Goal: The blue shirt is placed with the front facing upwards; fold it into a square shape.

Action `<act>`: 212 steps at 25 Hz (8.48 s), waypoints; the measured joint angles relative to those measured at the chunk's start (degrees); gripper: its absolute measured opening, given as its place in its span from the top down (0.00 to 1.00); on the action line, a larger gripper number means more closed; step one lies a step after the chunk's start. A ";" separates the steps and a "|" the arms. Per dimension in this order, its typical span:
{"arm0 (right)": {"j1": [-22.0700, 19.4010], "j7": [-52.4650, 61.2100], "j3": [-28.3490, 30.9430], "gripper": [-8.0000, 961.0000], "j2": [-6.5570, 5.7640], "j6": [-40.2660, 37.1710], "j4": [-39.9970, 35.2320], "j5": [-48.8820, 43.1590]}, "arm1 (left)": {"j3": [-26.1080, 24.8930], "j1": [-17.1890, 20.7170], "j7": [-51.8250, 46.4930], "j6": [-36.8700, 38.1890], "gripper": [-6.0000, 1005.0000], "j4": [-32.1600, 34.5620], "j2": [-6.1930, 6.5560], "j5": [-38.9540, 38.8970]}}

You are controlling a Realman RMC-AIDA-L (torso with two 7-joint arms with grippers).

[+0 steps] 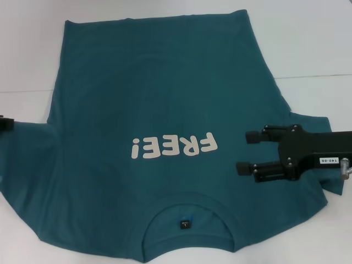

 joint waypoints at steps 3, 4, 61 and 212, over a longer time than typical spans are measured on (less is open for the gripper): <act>-0.05 0.00 0.00 0.04 0.00 -0.09 0.00 -0.11 | 0.16 -0.80 -1.41 1.18 0.95 0.24 -0.37 0.00; -0.07 0.00 0.00 0.04 0.01 -0.20 0.00 -0.15 | 0.23 -1.02 -1.70 1.44 0.95 0.28 -0.66 0.00; 0.09 0.18 -0.27 0.04 -0.15 -0.54 0.00 -0.35 | 12.20 -1.44 -4.71 -34.07 0.33 -27.78 -5.90 -1.35; 2.14 64.47 19.12 0.53 -6.58 12.45 9.90 -31.94 | 11.97 3.47 49.41 -12.92 0.10 -31.16 -4.08 -36.93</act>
